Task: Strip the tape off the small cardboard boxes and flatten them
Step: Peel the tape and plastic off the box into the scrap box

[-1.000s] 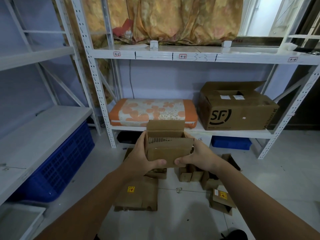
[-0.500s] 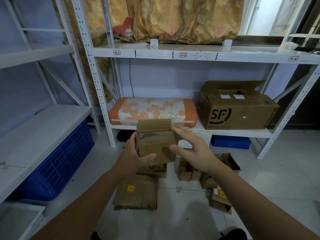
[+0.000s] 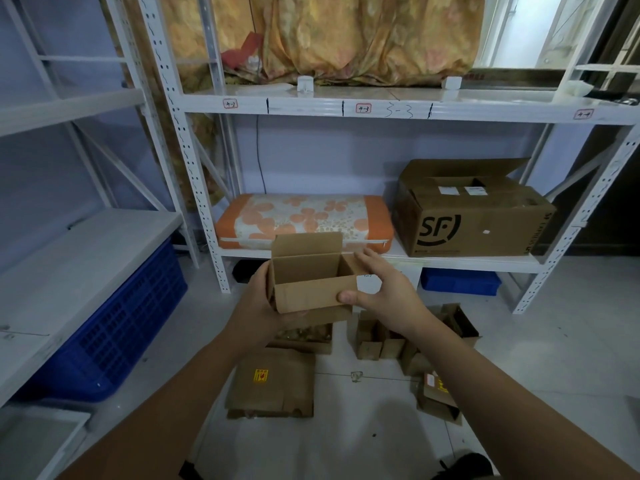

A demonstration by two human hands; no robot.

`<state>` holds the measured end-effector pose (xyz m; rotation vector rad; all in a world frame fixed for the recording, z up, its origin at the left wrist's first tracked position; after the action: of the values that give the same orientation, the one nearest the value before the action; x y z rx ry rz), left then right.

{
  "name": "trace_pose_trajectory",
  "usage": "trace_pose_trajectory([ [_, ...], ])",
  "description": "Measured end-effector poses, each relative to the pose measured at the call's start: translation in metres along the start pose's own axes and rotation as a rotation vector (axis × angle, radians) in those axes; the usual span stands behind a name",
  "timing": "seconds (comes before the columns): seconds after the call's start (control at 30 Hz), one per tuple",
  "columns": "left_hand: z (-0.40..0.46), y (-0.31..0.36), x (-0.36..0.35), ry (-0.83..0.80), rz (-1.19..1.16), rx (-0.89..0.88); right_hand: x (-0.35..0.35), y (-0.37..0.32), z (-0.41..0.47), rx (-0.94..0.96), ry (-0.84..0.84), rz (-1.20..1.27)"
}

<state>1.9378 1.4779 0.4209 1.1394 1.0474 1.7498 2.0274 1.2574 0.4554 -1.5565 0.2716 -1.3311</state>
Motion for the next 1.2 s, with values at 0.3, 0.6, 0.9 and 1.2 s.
trace_pose_trajectory([
  [0.3,-0.001,0.007,-0.007,-0.098,0.005,0.022,-0.002,0.013,-0.007,0.033,-0.004,0.434],
  [0.6,0.004,0.019,0.002,-0.123,0.059,0.045,-0.016,0.017,-0.013,0.037,-0.040,0.376],
  [0.9,-0.004,0.005,0.001,-0.131,0.142,0.099,-0.012,-0.006,-0.016,0.242,-0.046,-0.544],
  [1.2,-0.010,0.019,-0.013,-0.237,0.127,0.091,-0.004,0.011,-0.016,0.053,-0.299,-0.214],
])
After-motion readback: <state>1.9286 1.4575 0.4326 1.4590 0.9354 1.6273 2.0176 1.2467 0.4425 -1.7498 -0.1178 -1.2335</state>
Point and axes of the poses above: each hand's wrist, its own z-axis towards the middle knuckle, its own x-axis out of the back of the hand, y = z × x, the point moved 4 cm from there along z, towards the middle knuckle
